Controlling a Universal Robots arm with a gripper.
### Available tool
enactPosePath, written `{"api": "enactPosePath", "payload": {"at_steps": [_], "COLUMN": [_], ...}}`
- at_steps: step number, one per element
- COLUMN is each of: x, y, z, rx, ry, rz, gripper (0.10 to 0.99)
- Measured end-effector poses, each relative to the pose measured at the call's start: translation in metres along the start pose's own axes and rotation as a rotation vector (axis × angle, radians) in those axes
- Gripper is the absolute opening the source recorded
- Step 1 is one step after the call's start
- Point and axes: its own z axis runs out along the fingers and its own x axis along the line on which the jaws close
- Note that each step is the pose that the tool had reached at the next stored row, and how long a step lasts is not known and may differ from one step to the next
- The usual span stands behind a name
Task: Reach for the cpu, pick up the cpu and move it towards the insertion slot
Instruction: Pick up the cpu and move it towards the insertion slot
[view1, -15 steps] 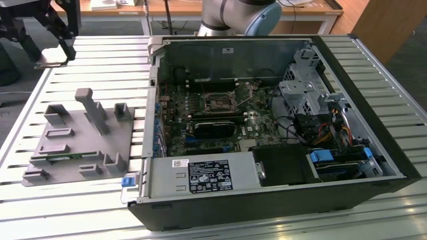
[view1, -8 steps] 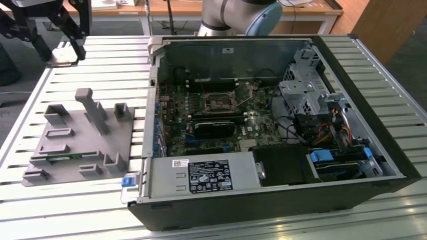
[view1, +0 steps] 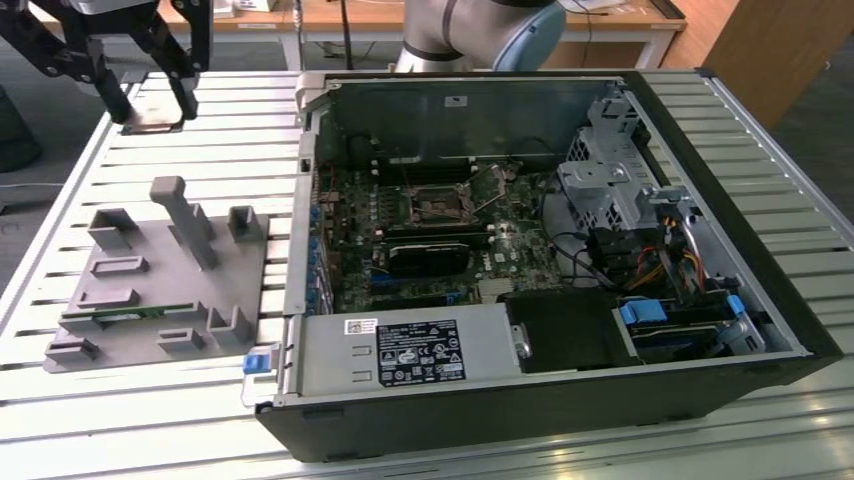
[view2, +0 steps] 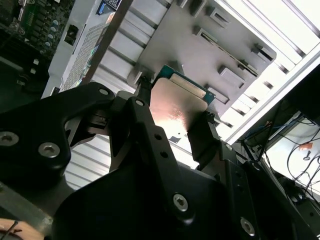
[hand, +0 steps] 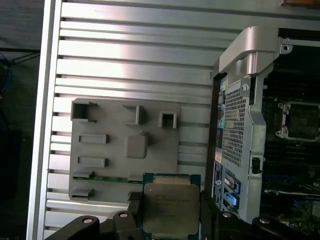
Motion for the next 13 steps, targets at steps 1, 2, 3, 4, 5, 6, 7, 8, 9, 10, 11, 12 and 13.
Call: {"api": "enactPosePath", "payload": {"at_steps": [1, 2, 3, 4, 5, 6, 7, 8, 9, 10, 11, 12, 13], "x": [-0.0024, -0.0048, -0.0074, -0.0098, -0.0121, -0.0144, -0.0168, -0.0191, -0.0214, -0.0238, -0.0261, -0.0284, -0.0306], "y": [-0.0001, -0.0003, -0.0004, -0.0006, -0.0007, -0.0008, -0.0010, -0.0011, -0.0013, -0.0014, -0.0015, -0.0017, -0.0018], "z": [0.0000, 0.0000, -0.0001, -0.0002, -0.0002, -0.0002, -0.0002, -0.0002, -0.0002, -0.0003, -0.0003, -0.0003, -0.0003], "rx": [0.000, 0.000, 0.000, 0.000, 0.000, 0.000, 0.000, 0.000, 0.000, 0.000, 0.000, 0.000, 0.000], "ry": [-0.0001, 0.0000, 0.0000, 0.0002, 0.0001, 0.0001, 0.0001, 0.0001, 0.0001, 0.0001, 0.0000, 0.0002, 0.0001], "rz": [0.000, 0.000, 0.000, 0.000, 0.000, 0.000, 0.000, 0.000, 0.000, 0.000, 0.000, 0.000, 0.000], "gripper": [0.545, 0.545, 0.545, 0.545, 0.545, 0.545, 0.545, 0.545, 0.545, 0.545, 0.545, 0.545, 0.545]}}
